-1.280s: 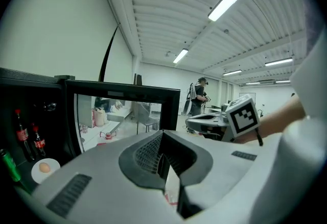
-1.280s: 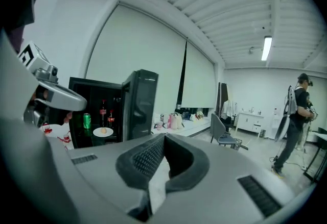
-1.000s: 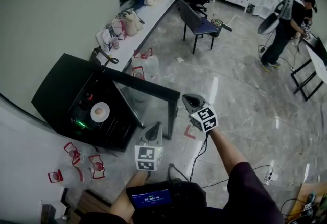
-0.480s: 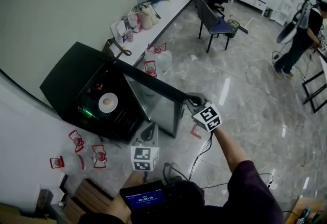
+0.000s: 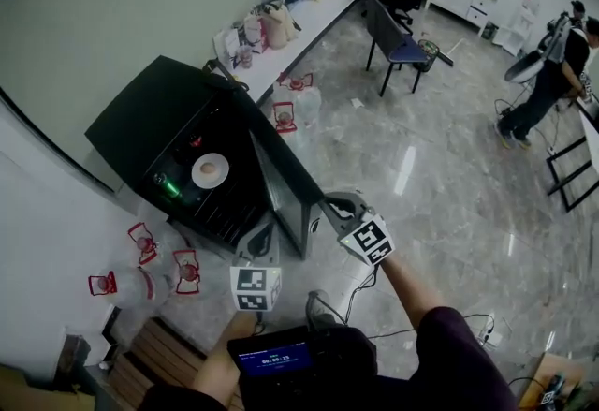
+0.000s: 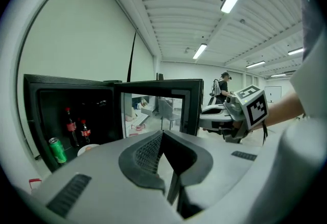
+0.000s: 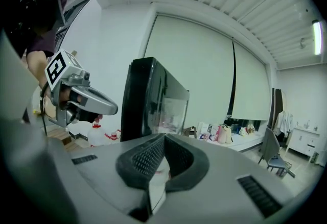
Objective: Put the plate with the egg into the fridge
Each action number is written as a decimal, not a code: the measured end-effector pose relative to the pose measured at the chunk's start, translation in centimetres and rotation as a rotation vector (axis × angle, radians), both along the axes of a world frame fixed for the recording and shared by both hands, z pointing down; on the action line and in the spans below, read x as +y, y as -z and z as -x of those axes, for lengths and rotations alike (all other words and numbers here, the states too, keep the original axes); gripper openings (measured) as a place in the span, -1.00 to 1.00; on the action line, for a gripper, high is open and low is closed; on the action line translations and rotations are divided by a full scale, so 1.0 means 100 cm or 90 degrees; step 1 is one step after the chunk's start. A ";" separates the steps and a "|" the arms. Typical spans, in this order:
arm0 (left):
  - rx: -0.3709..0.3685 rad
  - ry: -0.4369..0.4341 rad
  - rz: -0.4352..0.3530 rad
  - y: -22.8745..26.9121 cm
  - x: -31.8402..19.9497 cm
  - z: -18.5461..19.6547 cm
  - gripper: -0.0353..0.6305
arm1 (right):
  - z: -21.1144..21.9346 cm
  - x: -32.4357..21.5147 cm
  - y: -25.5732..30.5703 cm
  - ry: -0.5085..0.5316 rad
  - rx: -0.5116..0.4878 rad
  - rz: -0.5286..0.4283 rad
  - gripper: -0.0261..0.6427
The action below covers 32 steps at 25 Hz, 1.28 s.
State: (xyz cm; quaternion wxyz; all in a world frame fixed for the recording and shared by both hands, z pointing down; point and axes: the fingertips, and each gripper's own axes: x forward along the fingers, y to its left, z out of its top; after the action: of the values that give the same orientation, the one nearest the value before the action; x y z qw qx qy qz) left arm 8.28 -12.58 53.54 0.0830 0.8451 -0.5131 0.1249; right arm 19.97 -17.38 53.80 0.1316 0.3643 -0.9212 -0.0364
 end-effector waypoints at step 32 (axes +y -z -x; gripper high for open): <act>0.017 0.194 -0.042 0.030 0.040 0.190 -0.87 | 0.239 0.056 0.068 0.141 -0.155 -0.019 -0.91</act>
State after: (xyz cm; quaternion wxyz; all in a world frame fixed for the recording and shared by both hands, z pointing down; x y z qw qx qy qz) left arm -10.69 -8.54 50.59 0.0801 0.7614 -0.6380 0.0824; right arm -3.88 -11.77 47.03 0.0090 0.2645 -0.9642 -0.0197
